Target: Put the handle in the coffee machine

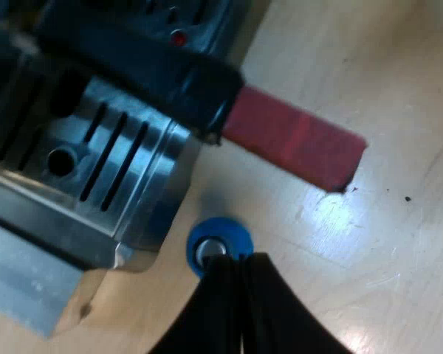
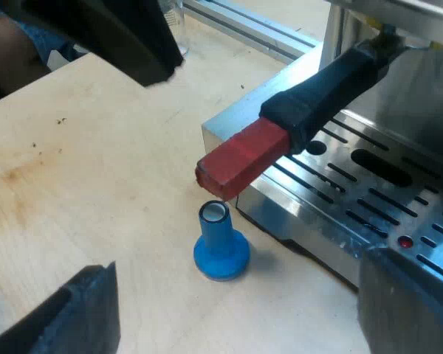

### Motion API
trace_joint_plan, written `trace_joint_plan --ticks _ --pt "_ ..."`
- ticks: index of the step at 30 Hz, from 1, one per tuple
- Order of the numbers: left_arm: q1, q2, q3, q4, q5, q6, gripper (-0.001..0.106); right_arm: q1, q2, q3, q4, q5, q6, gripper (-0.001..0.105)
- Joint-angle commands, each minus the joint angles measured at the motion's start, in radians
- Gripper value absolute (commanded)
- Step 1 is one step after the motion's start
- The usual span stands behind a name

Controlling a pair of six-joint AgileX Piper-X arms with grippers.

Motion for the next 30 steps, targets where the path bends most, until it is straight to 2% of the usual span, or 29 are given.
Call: trace_joint_plan --ticks 1,7,10,14,17,19,22,25,30 --pt "0.029 -0.044 -0.008 0.017 0.012 0.0 0.001 0.003 -0.007 -0.008 0.006 -0.002 0.001 0.069" --pt "0.075 -0.109 -0.008 0.024 0.019 -0.016 0.001 0.003 -0.007 -0.008 0.006 -0.002 0.01 0.069" --pt "0.093 -0.16 -0.008 0.028 0.083 -0.016 0.001 0.003 -0.007 -0.008 0.006 -0.002 0.015 0.069" --pt "0.093 -0.204 -0.008 0.028 0.078 -0.023 0.001 0.003 -0.007 -0.008 0.006 -0.002 0.015 0.069" --pt "0.093 -0.247 -0.008 0.039 0.061 -0.038 0.005 0.003 -0.007 -0.008 0.006 -0.002 0.015 0.069" --pt "0.093 -0.288 -0.008 0.067 0.053 -0.038 0.028 0.003 -0.007 -0.008 0.017 -0.002 0.015 0.069" --pt "0.093 -0.308 -0.008 0.083 0.051 -0.038 0.057 0.003 -0.007 -0.008 0.037 -0.002 0.015 0.069" --pt "0.093 -0.318 -0.008 0.091 0.051 -0.038 0.068 0.003 -0.007 -0.008 0.037 -0.002 0.023 0.069" --pt "0.093 -0.329 -0.008 0.096 0.051 -0.038 0.067 0.003 -0.007 -0.02 0.037 -0.002 0.026 0.069"
